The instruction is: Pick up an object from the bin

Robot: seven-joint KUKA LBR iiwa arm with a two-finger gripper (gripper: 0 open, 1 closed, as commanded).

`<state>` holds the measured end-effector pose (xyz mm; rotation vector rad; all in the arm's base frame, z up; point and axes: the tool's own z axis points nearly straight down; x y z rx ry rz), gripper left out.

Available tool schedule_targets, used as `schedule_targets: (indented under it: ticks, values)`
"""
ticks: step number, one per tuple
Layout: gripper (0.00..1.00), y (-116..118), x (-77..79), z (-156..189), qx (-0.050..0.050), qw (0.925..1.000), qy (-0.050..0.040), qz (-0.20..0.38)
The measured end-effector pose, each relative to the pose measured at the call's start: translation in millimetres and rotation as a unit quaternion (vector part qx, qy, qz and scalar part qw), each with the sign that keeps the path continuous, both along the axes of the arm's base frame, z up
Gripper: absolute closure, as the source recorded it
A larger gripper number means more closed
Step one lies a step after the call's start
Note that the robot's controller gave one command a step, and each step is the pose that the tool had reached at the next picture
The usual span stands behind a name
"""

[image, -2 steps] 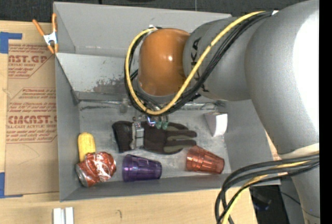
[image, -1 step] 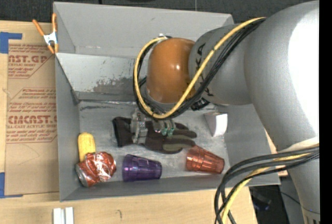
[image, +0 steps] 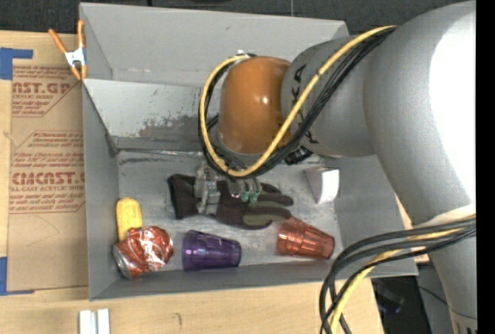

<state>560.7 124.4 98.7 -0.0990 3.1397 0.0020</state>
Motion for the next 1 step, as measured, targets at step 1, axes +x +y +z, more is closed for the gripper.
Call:
schedule_targets:
  ticks: [1]
  values:
    - [1.00, -6.9, -11.4, 130.9, 0.000, 1.0000, -0.0011, -0.005]
